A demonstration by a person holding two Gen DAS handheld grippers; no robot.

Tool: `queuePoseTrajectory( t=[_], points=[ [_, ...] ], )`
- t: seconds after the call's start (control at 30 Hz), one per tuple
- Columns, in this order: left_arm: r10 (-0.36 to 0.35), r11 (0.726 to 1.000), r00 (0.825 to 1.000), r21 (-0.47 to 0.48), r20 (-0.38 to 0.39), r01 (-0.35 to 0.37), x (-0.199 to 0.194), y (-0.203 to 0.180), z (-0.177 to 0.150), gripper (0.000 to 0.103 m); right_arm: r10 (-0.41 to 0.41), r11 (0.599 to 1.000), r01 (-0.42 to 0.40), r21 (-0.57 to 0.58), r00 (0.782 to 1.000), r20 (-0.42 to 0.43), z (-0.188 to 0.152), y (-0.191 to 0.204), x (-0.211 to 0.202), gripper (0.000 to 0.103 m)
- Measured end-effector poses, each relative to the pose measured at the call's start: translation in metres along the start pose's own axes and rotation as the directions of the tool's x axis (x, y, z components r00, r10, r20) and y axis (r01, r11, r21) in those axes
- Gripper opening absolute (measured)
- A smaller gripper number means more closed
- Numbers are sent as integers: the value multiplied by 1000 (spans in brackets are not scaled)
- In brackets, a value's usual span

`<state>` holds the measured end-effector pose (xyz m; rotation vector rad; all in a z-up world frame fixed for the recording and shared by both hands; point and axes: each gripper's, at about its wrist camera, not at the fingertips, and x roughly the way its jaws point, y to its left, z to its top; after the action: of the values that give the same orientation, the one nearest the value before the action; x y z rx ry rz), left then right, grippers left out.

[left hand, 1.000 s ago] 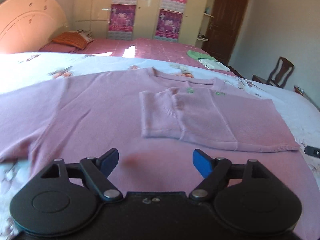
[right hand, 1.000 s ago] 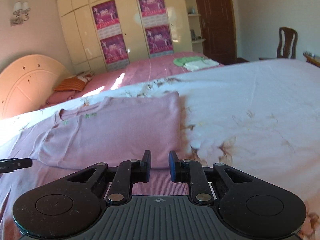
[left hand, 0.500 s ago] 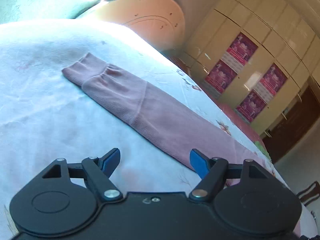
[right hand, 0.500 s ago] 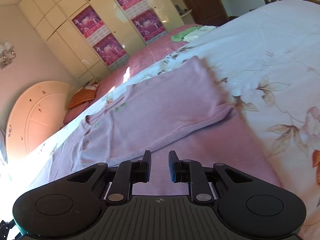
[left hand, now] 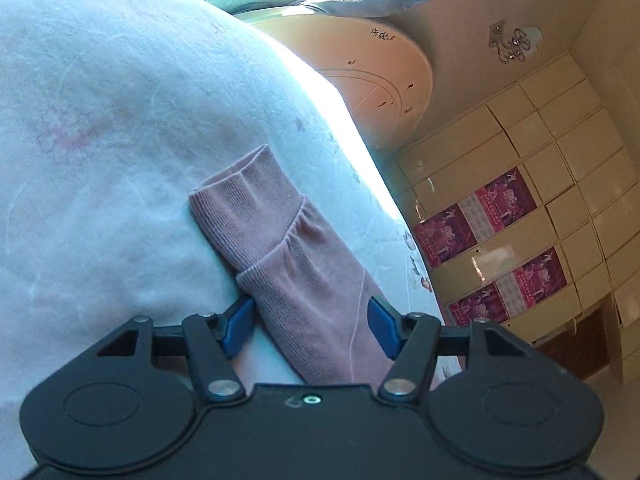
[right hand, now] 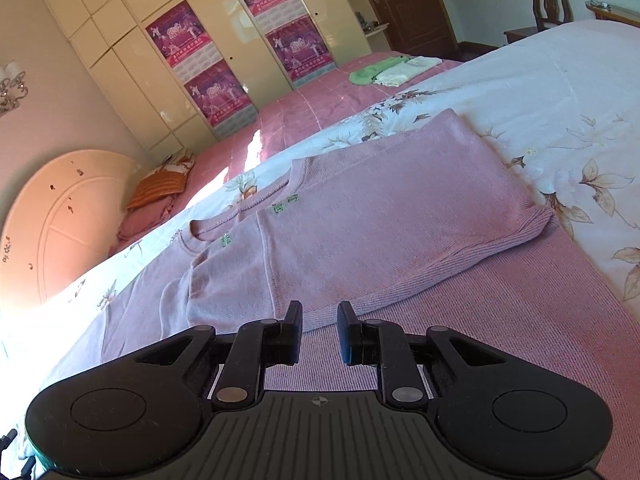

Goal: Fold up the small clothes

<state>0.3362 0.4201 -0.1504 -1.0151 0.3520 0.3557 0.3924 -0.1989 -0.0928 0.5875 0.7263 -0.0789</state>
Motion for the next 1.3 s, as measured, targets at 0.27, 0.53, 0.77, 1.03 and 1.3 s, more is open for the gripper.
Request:
queuePoseTrajectory(
  t=[0.27,0.53,0.77,1.03,1.3],
  points=[
    [-35,999,999,-13,6,35,17,0,13,64,-48,999,48,-16,999,14,4,2,-10,19],
    [89,994,994,-69,59,-85,24,5,14,14,-58,998,58,-7,998,3,9,-7,-5,19],
    [-20,987,1000,160,-5,21,19,-54,-4,11,-28,999,28,-22,1000,3,10,-18,1,19],
    [-174,836,955,476,-241,273,26,-189,-124,11,8,1000,-8,-9,1000,20,21,-41,4,19],
    [-215,701,875,555,-433,447,44,-284,-271,11,40,999,-40,1,999,25,43,-59,1,19]
  ],
)
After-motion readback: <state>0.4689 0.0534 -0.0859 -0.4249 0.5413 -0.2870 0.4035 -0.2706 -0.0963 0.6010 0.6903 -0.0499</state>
